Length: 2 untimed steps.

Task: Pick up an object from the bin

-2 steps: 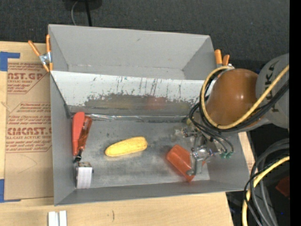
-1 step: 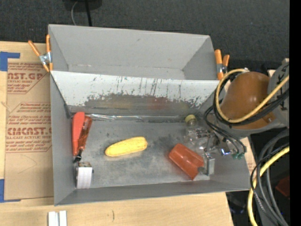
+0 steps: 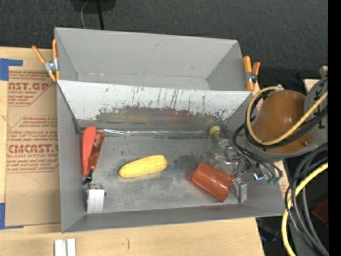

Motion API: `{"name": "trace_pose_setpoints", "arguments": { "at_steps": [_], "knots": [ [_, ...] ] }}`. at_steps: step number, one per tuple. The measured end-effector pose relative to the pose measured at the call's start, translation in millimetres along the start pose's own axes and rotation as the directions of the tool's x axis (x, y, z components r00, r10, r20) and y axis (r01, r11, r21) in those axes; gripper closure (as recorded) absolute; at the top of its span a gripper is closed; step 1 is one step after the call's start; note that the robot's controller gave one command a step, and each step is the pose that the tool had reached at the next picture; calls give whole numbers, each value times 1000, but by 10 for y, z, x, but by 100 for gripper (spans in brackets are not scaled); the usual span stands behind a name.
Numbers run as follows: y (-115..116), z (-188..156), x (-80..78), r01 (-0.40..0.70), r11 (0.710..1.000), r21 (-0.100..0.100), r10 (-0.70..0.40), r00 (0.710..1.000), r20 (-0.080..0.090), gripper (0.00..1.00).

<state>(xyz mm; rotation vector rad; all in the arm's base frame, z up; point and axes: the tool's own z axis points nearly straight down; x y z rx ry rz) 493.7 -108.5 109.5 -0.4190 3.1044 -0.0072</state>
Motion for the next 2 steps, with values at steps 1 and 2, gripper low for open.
{"name": "trace_pose_setpoints", "arguments": {
  "at_steps": [1, 2],
  "knots": [
    [285, 219, -88, 90, 996, 2, -90, 996, -8, 0],
    [364, 395, -184, 284, 959, -1, -284, 959, 1, 100]
  ]
}}
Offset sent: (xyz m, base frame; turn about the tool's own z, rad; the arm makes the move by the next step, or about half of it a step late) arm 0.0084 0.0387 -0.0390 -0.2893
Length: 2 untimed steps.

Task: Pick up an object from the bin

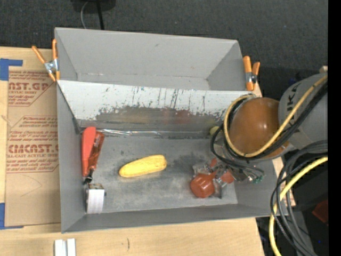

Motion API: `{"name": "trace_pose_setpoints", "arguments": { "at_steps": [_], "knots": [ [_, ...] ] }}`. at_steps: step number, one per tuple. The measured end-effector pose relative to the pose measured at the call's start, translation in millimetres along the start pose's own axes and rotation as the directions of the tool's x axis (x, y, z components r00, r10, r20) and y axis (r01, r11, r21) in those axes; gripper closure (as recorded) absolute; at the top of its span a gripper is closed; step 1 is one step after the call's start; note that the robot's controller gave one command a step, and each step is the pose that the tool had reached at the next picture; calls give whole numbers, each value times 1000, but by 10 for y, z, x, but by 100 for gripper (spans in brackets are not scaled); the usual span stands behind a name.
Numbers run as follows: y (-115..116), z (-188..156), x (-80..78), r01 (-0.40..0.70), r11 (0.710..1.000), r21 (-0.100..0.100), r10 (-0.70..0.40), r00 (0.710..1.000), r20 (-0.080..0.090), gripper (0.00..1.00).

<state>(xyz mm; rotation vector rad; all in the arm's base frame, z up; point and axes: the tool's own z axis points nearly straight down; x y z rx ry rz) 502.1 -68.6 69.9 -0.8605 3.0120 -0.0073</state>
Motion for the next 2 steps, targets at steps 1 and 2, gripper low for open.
{"name": "trace_pose_setpoints", "arguments": {
  "at_steps": [1, 2],
  "knots": [
    [0, 0, 0, 0, 1000, 0, 0, 1000, 0, 100],
    [16, -1059, -4, 36, 999, -1, -36, 999, 2, 100]
  ]
}}
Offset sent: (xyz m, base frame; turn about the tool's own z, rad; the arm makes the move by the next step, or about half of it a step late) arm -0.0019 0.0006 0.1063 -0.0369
